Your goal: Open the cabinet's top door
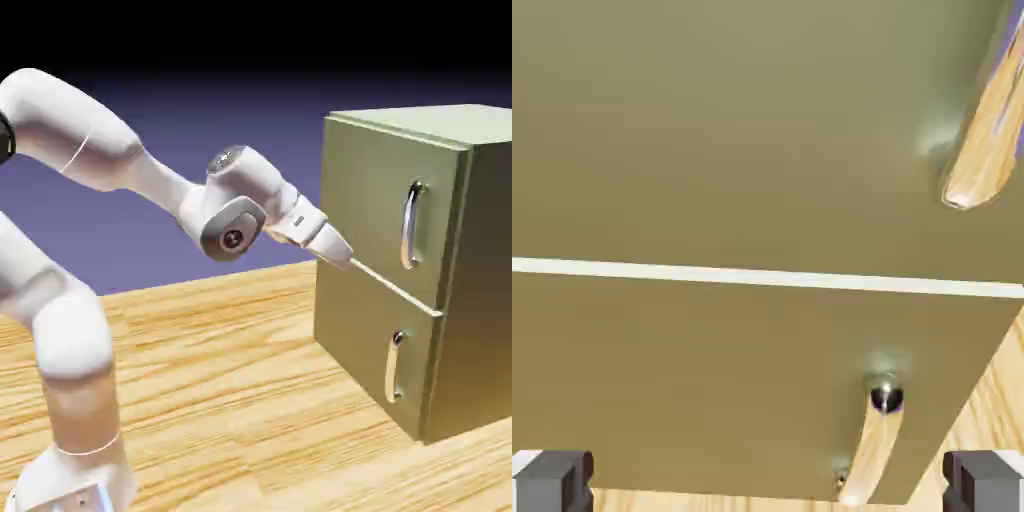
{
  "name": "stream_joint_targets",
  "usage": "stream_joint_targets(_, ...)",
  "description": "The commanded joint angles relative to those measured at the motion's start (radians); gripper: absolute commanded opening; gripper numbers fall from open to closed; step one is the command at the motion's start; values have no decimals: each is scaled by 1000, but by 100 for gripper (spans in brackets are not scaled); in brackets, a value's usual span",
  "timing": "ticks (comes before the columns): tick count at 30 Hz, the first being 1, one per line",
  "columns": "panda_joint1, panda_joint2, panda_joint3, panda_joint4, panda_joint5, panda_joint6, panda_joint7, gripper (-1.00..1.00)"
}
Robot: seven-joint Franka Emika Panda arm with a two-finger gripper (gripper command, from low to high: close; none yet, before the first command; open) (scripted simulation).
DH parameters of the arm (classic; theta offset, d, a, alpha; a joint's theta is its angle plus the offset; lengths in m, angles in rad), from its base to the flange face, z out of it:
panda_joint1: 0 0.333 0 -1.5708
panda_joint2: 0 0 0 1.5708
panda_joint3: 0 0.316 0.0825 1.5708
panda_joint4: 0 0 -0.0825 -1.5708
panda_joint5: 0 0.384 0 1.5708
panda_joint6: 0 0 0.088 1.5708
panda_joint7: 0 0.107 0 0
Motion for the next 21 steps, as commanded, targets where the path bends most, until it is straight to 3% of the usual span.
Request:
stream_joint_targets(1, 17, -9, -19, 5, -44, -6, 29, 0)
stream_joint_targets(21, 354, -189, -390, 103, -914, -118, 600, 0)
